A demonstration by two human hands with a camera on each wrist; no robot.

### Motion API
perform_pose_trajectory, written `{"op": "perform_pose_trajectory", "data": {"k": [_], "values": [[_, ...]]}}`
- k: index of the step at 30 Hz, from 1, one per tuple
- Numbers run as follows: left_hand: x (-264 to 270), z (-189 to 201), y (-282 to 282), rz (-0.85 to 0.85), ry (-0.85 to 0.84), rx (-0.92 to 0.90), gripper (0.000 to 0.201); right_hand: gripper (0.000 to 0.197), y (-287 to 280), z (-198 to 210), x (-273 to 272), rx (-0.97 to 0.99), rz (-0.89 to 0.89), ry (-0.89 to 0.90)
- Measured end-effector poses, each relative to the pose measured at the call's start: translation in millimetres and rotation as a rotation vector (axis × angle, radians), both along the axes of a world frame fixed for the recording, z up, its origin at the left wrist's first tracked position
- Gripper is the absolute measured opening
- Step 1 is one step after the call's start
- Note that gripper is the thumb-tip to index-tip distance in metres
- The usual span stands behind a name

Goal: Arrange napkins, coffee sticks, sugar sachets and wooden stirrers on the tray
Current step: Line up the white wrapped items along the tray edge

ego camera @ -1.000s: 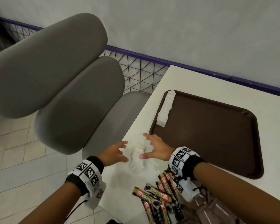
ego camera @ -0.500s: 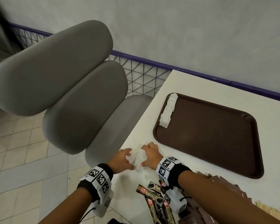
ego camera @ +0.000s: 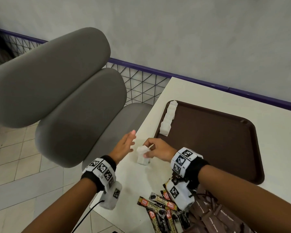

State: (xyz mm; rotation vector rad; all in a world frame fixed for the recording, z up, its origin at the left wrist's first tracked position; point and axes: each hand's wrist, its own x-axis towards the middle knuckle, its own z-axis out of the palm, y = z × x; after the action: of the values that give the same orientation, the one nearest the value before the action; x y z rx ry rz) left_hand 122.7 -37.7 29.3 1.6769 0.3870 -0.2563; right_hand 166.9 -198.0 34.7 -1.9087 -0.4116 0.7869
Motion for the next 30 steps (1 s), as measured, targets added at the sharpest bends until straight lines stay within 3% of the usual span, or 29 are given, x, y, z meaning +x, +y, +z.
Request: {"op": "perform_pose_trajectory", "data": {"k": [4, 6, 10, 12, 18, 22, 30], "values": [[22, 7, -20, -0.066, 0.130, -0.378, 0.065, 0.022, -3, 16, 15, 0.106, -0.066, 0.014], [29, 7, -26, -0.133, 0.164, -0.485, 0.067, 0.025, -7, 16, 20, 0.135, -0.149, -0.003], [33, 13, -32, -0.130, 0.169, -0.547, 0.030, 0.029, -18, 10, 22, 0.149, -0.340, -0.050], [35, 13, -33, -0.134, 0.169, -0.569, 0.023, 0.037, -22, 3, 22, 0.158, -0.431, -0.069], [40, 4, -35, -0.027, 0.136, -0.514, 0.019, 0.020, -26, -18, 23, 0.201, -0.522, 0.015], [43, -5, -35, 0.004, 0.128, -0.482, 0.032, 0.014, -25, -22, 22, 0.244, -0.544, 0.002], [49, -18, -34, 0.123, 0.168, -0.579, 0.023, 0.019, -45, -34, 42, 0.250, -0.865, 0.019]]}}
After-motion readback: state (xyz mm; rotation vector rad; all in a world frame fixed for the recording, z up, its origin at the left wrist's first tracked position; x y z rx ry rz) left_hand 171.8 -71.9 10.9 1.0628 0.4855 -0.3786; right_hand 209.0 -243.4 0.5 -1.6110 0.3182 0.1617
